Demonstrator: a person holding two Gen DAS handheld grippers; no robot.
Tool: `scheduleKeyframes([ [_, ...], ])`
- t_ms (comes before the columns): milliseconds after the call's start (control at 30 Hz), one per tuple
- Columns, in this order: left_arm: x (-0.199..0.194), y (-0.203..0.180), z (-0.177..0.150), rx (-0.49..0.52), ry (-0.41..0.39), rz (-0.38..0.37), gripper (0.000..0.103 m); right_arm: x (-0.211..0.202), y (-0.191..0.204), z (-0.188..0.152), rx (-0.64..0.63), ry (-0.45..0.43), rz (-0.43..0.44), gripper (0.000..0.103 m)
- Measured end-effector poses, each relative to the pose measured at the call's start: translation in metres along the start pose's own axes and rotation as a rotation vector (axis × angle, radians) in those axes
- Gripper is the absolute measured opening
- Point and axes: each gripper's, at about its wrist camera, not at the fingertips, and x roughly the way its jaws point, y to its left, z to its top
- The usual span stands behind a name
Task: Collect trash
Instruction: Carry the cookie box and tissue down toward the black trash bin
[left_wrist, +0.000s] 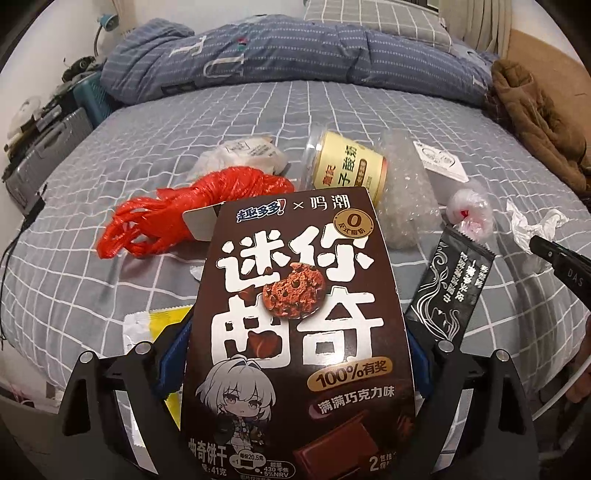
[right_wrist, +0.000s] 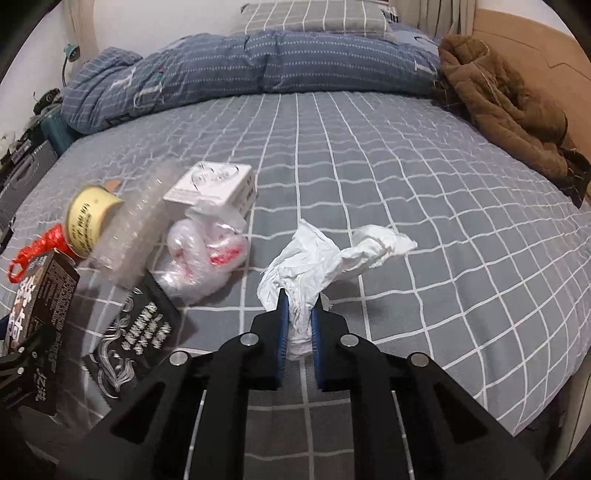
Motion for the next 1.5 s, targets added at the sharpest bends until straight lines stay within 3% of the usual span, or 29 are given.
scheduleKeyframes([
  [200, -0.014, 0.005, -0.001, -0.005, -0.024, -0.045, 0.089, -0.028, 0.011, 0.000, -0.042, -0.058, 0.066, 0.011],
  [467, -0.032, 0.020, -0.003, -0.034, -0.046, -0.082, 0.089, -0.054, 0.020, -0.009, -0.058, -0.086, 0.079, 0.011],
  [867, -0.067, 0.022, -0.019, 0.005, -0.088, -0.084, 0.089, -0.101, 0.038, -0.031, -0.066, -0.141, 0.095, 0.011],
  [1500, -0.111, 0.028, -0.054, -0.024, -0.105, -0.099, 0.089, -0.160, 0.046, -0.065, -0.058, -0.193, 0.129, 0.011],
])
